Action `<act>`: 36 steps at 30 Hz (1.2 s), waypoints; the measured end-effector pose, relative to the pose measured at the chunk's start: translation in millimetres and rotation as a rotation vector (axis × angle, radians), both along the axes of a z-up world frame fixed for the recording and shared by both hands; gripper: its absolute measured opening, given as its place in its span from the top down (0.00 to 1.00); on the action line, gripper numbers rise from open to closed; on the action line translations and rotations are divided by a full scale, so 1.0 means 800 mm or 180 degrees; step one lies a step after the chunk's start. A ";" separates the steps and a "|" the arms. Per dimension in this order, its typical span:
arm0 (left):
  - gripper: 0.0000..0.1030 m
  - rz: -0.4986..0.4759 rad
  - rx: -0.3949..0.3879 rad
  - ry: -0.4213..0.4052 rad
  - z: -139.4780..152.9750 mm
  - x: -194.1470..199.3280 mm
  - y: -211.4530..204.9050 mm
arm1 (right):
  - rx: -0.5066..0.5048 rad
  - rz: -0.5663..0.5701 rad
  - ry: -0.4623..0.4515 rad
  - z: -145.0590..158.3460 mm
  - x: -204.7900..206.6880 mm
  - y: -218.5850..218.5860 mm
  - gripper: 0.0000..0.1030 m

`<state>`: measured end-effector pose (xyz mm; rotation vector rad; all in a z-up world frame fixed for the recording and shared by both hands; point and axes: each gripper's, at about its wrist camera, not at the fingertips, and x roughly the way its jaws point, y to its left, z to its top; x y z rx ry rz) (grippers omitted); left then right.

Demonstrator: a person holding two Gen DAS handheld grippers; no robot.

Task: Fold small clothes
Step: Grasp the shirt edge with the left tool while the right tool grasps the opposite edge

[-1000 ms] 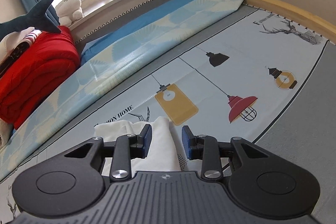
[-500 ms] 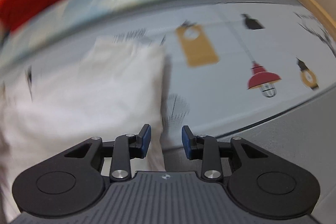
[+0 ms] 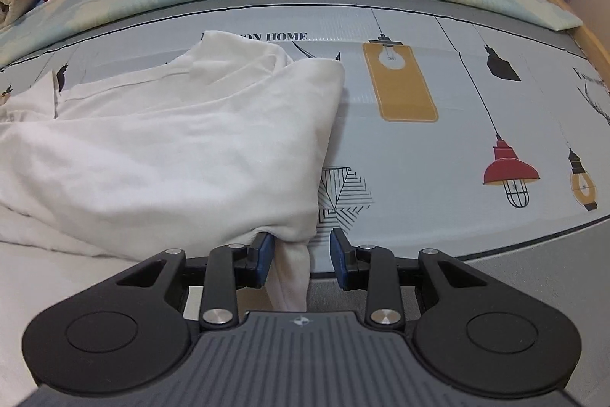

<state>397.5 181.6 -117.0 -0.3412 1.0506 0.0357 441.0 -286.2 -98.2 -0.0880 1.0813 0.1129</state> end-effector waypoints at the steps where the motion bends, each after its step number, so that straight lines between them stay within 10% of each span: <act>1: 0.70 -0.0016 0.0017 -0.0001 0.000 0.000 -0.002 | 0.0032 -0.0024 -0.0016 -0.002 0.001 -0.001 0.67; 6: 0.81 0.0006 0.0084 -0.0004 0.001 -0.001 -0.003 | 0.0115 -0.0024 -0.0244 -0.002 0.002 0.004 0.67; 14: 0.97 -0.0092 0.0020 0.0020 0.012 -0.002 0.002 | -0.0322 0.0350 -0.0538 0.036 -0.008 0.013 0.94; 20: 0.97 -0.0325 0.0043 0.0187 0.017 -0.007 -0.005 | -0.1767 0.0737 -0.0330 0.019 -0.026 0.007 0.96; 26: 0.97 -0.0365 -0.0036 0.0173 0.021 -0.015 -0.002 | 0.0028 0.0249 -0.0308 0.052 -0.019 -0.042 0.94; 36: 0.92 -0.0395 0.0002 0.0223 0.012 -0.014 -0.005 | -0.0034 0.0641 -0.0093 0.008 -0.023 0.004 0.73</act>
